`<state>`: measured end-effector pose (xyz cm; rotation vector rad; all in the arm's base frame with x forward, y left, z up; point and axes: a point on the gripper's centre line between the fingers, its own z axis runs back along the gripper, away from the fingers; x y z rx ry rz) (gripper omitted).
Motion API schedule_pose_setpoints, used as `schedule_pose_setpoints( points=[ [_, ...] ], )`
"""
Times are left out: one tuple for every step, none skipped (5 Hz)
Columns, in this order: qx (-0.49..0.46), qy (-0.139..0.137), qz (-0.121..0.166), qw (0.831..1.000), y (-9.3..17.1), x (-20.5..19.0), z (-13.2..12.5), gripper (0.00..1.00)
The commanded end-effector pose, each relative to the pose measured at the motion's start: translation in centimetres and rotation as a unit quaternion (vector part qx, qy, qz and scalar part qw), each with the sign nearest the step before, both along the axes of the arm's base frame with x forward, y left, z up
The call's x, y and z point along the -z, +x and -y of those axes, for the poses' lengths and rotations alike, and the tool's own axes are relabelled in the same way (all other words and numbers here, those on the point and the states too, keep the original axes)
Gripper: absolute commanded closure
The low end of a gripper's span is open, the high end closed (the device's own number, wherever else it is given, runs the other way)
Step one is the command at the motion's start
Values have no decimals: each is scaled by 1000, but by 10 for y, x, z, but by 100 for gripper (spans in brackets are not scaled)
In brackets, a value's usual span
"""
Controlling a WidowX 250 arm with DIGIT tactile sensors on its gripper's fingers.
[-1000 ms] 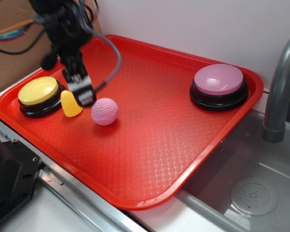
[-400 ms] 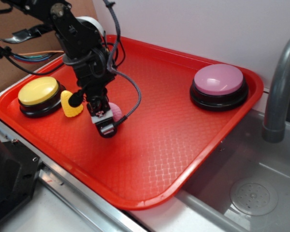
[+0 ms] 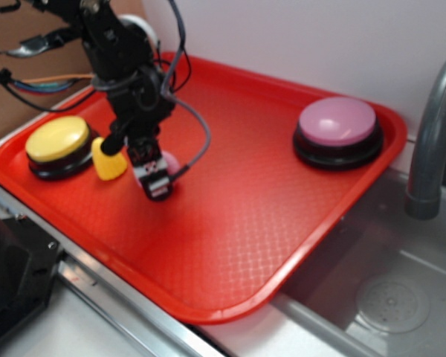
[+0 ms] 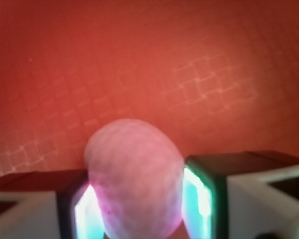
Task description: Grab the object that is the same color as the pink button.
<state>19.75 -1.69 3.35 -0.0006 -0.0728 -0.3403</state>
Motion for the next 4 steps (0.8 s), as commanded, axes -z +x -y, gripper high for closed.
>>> schedule_pose_setpoints(
  points=[
    [-174, 8, 27, 984, 36, -87, 0, 100],
    [-218, -4, 49, 975, 50, -131, -2, 100],
    [-270, -13, 67, 961, 56, -156, -11, 100],
    [-285, -7, 68, 956, 58, -152, -16, 100]
  ],
)
